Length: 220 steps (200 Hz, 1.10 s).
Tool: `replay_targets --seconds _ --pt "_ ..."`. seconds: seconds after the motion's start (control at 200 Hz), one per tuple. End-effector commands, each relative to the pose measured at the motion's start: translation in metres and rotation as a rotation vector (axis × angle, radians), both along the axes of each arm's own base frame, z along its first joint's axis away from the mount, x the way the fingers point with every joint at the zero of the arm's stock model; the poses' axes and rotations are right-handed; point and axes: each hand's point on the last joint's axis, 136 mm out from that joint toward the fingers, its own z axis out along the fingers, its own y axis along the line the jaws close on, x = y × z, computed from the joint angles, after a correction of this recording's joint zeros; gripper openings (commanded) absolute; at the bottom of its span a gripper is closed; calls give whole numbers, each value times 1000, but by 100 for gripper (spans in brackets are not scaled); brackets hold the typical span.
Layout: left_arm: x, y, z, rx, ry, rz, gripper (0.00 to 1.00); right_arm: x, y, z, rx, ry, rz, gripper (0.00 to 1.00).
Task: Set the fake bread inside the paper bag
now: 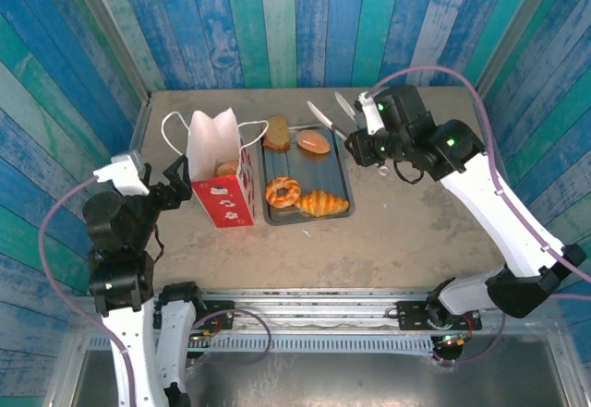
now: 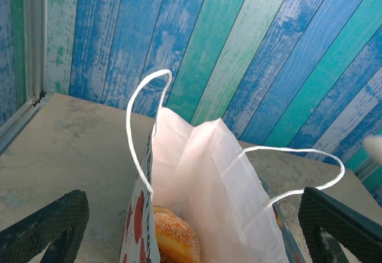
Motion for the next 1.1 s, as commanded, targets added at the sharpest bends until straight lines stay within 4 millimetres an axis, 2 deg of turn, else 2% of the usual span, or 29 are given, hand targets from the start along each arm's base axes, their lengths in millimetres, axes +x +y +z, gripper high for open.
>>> replay_targets --seconds 0.0,0.155,0.366,0.381,0.496,0.666,1.097 --pt "-4 6 7 32 -60 39 94 9 -13 -22 -87 -2 -17 53" --pt "-4 3 8 32 -81 19 94 24 -26 -63 -269 3 -1 53" --pt "-3 4 6 19 -102 28 94 35 -18 -116 -400 29 151 54" --pt "-2 5 6 19 -103 32 94 41 -27 -119 -408 31 135 54" --pt "1 9 0 28 -98 50 94 52 -34 -138 -462 -2 170 57" --pt "4 13 -3 41 -85 66 94 70 -43 -147 -466 -31 169 57" --pt "12 18 -7 47 -76 89 94 92 -21 -170 -488 -29 312 64"
